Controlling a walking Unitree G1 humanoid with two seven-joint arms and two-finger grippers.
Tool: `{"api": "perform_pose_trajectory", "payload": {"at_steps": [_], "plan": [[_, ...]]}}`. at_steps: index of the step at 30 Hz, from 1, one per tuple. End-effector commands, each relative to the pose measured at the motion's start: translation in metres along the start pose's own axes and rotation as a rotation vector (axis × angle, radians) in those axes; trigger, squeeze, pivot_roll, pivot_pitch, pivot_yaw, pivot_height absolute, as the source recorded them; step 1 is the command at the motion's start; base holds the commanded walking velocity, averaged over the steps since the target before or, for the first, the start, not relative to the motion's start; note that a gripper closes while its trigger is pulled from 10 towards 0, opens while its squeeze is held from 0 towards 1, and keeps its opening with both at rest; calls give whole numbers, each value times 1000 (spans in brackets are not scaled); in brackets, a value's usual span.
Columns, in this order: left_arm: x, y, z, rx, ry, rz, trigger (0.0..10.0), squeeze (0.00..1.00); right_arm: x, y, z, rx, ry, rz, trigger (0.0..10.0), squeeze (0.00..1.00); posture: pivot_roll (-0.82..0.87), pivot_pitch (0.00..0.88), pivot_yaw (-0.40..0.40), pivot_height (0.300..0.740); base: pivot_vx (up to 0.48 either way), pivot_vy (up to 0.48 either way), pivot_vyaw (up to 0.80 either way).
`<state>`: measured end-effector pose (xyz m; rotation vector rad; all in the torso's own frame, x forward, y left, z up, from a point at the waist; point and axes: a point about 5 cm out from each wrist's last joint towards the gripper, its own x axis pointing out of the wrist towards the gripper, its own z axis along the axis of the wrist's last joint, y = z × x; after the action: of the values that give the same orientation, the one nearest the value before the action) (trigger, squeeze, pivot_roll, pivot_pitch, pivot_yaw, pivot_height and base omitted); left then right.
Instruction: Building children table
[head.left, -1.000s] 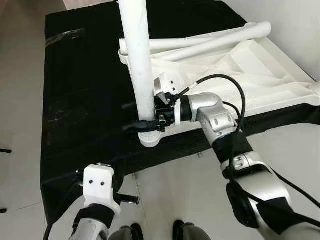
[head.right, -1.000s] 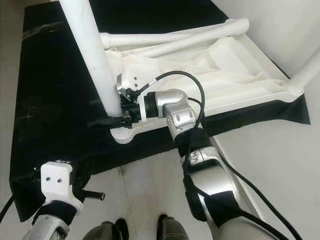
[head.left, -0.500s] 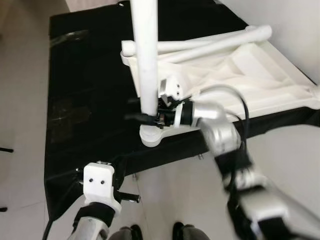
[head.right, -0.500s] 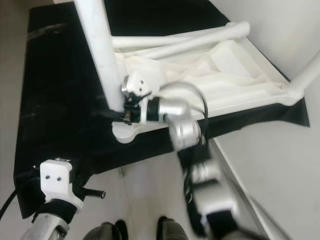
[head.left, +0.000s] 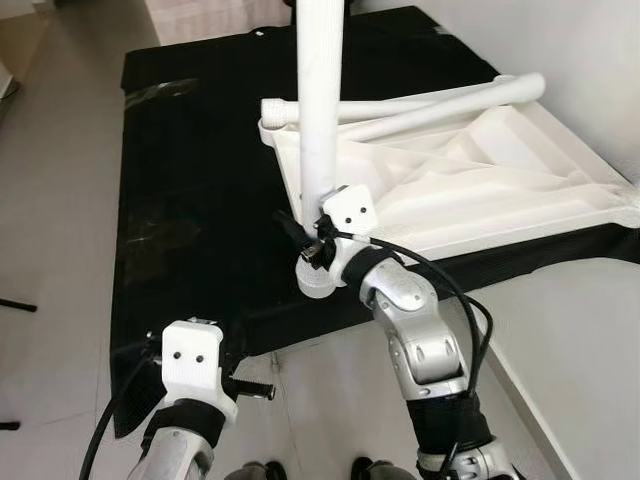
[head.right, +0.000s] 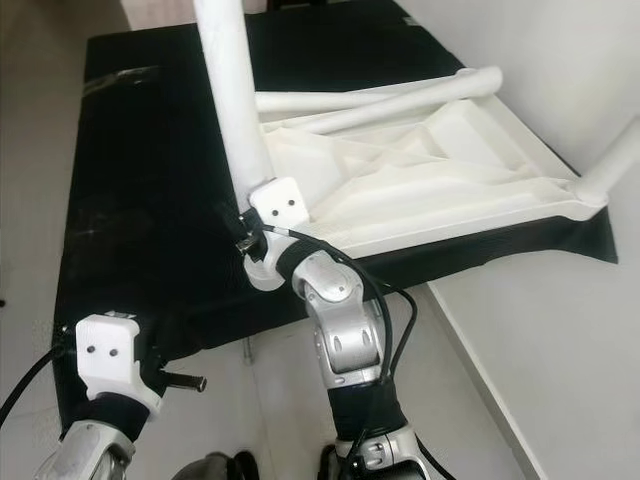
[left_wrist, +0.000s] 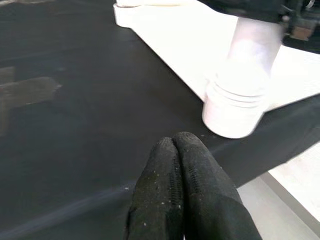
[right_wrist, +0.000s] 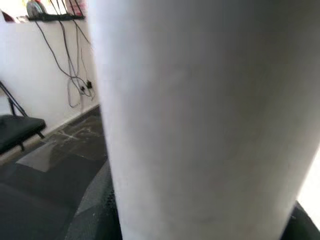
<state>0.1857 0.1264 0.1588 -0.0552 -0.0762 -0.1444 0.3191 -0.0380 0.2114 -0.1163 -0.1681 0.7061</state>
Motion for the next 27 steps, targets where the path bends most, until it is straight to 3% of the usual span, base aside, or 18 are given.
{"api": "perform_pose_trajectory", "payload": {"at_steps": [1, 2, 3, 5, 6, 8, 11, 12, 14, 15, 26, 27], "plan": [[-2, 3, -5, 1, 19, 15, 10000, 0, 6, 13, -10, 108, 62, 85, 10000, 671, -26, 230, 3, 740, 0, 0, 0], [-2, 3, -5, 1, 19, 15, 10000, 0, 6, 13, -10, 108, 62, 85, 10000, 671, -26, 230, 3, 740, 0, 0, 0], [-1, 3, -5, 0, 19, 14, 10000, 0, 6, 13, 0, 137, 22, 179, 10000, 1000, -26, 228, 4, 740, 0, 0, 0], [-1, 3, -5, -4, 19, 9, 10000, 0, 8, 10, 15, 146, -52, 345, 10000, 1000, -27, 227, 4, 740, 0, 0, 0], [-1, 3, -5, -4, 19, 9, 10000, 0, 8, 10, 15, 146, -52, 345, 10000, 1000, -27, 227, 4, 740, 0, 0, 0], [0, 2, -5, -8, 20, 4, 10000, 0, 11, 3, 25, 63, -95, 521, 10000, 1000, -12, 226, 6, 740, 0, 0, 0], [0, 1, -5, -8, 20, 3, 10000, 0, 11, 1, 28, 32, -101, 584, 10000, 1000, -12, 226, 6, 740, 0, 0, 0], [-1, 1, -5, -8, 20, 2, 10000, 0, 12, -5, 30, -16, -83, 687, 10000, 1000, 4, 230, 6, 740, 0, 0, 0], [-1, 0, -4, -9, 20, 2, 10000, 0, 13, -9, 32, -42, -67, 747, 10000, 1000, 12, 232, 5, 740, 0, 0, 0], [-1, 0, -4, -9, 21, 3, 10000, 0, 14, -15, 32, -57, -31, 813, 10000, 0, 18, 236, 2, 740, 0, 0, 0], [-4, -3, -3, -14, 23, 2, 10000, 0, 24, -31, 42, -63, 19, 931, 10000, 0, 29, 246, -3, 740, 0, 0, 0], [-5, -3, -3, -14, 24, 1, 10000, 0, 24, -33, 43, -61, 21, 949, 5216, 0, 29, 246, -3, 740, 0, 0, 0]]}}
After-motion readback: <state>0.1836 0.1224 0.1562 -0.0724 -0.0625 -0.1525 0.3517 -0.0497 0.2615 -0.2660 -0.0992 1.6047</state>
